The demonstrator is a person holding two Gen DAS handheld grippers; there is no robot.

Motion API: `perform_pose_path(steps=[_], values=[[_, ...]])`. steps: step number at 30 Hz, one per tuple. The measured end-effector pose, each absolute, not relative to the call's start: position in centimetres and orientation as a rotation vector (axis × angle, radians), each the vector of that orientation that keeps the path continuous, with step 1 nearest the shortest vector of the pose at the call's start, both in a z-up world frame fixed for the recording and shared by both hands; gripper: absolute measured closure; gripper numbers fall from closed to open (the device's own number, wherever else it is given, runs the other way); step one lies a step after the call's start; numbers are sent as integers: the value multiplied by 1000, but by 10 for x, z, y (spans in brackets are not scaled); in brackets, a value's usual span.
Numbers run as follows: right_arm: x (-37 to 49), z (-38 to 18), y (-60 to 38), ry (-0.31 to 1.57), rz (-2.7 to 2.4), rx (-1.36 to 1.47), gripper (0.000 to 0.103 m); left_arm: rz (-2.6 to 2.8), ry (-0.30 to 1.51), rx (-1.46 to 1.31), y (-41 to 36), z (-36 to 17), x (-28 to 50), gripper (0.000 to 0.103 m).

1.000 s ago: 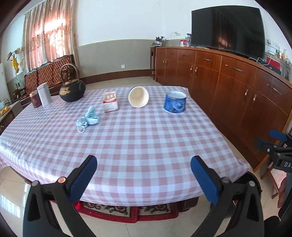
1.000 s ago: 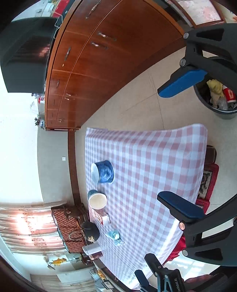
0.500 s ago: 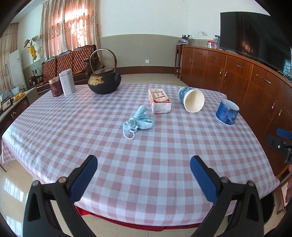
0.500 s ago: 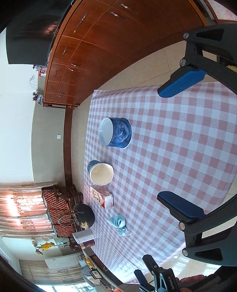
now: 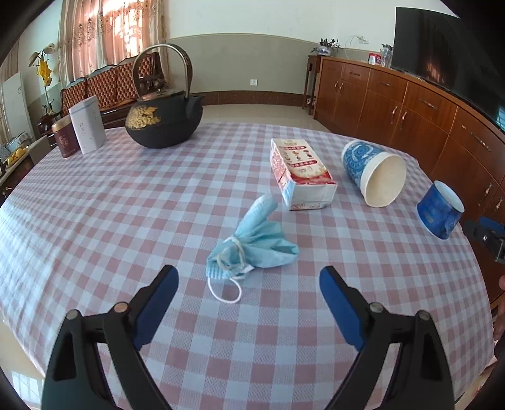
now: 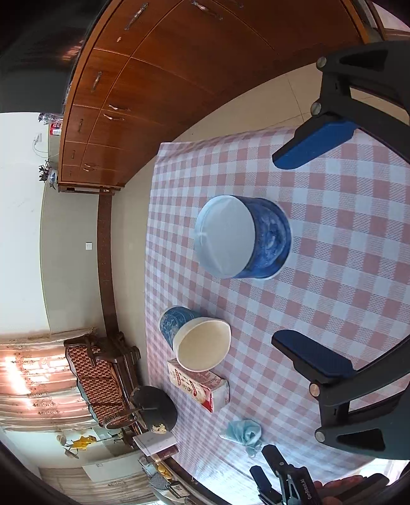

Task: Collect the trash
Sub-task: 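Grasp the blue face mask with the left tool while the right tool grasps the blue cup, then lift the blue mask with the left tool while the right tool lifts the blue cup toward the bucket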

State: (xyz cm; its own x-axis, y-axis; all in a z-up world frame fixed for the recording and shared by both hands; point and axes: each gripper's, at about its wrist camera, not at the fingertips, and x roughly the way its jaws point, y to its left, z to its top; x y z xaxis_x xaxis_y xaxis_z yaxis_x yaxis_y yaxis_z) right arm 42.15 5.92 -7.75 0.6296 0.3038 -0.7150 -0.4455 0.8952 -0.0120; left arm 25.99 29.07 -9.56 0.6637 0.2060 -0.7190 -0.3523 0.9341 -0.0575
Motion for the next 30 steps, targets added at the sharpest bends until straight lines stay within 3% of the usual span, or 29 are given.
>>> perform_pose_path(steps=[5,11,13,18,30], values=[[449,-89,69,810,417,-183,2,307,813,-240,301,-101,279,15],[470,-99,72,837,398,-184,11,280,856,-251,303,-107,296,28],[473,-102,72,846,402,-183,23,269,867,-257,303,-108,298,35],[470,-102,69,841,421,-177,25,240,859,-257,300,-106,297,55],[423,-76,38,764,433,-165,25,200,752,-174,261,-74,257,56]])
